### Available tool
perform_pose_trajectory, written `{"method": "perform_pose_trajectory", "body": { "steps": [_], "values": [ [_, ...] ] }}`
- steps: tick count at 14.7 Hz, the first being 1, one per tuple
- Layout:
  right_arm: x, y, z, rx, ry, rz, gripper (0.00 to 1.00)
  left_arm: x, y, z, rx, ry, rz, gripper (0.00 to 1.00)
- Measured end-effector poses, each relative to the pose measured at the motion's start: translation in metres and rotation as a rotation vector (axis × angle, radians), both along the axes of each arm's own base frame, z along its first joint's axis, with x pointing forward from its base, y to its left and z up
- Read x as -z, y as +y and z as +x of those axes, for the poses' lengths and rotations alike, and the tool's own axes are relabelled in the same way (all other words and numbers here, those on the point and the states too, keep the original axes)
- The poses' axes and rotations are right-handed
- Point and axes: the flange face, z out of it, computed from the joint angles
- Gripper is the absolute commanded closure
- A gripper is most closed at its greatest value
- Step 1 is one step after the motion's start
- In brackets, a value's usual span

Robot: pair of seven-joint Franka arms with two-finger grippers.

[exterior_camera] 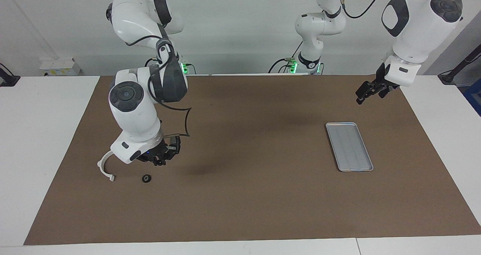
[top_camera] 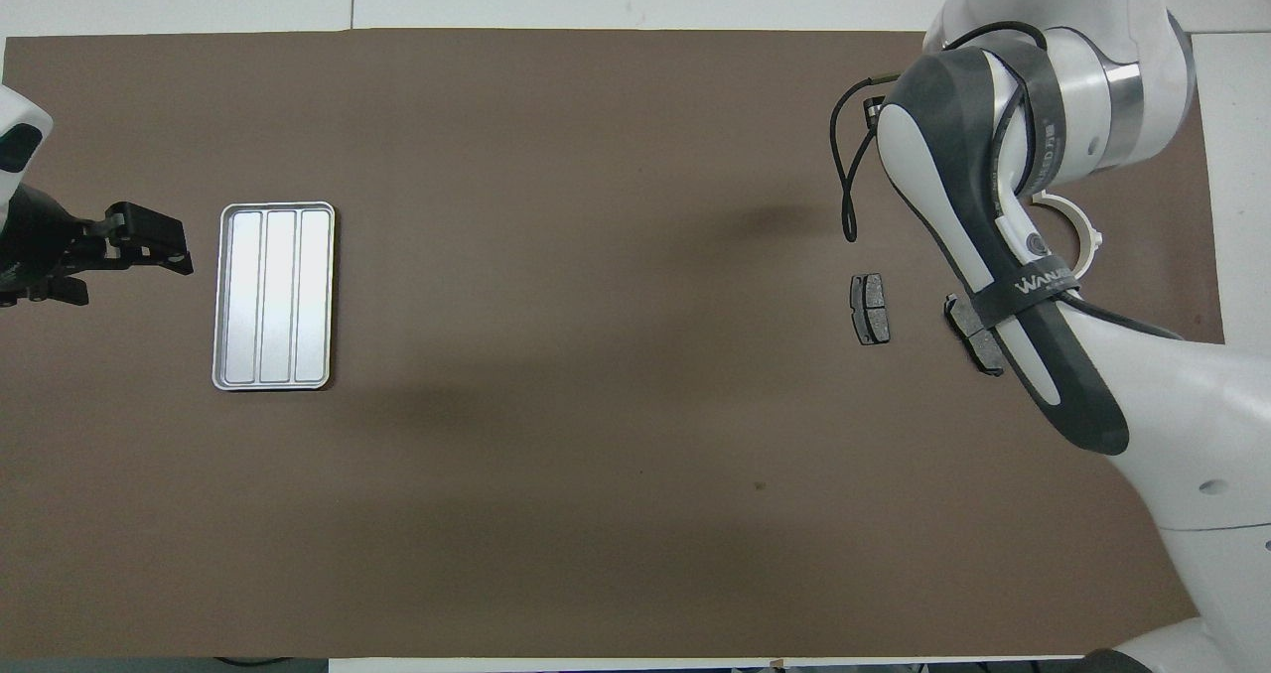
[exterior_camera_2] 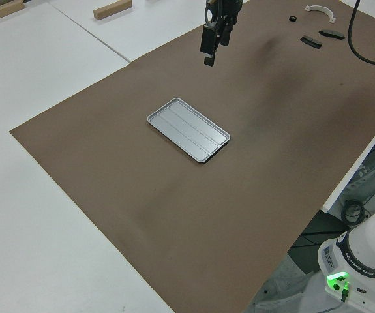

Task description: Place bearing gear from tray to pile

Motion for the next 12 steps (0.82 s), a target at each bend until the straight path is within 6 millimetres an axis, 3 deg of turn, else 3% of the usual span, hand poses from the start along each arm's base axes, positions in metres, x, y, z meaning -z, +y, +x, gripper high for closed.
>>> {"method": "perform_pose_trajectory", "body": {
  "steps": [5,12],
  "values": [
    [0.064,-0.005,-0.009,-0.002,-0.077,0.039,1.00,0.000,0.000,0.000,0.000,0.000,0.000,0.00],
    [0.133,-0.019,-0.027,0.003,-0.098,0.049,1.00,0.000,0.000,0.000,0.000,0.000,0.000,0.00]
  ]
}}
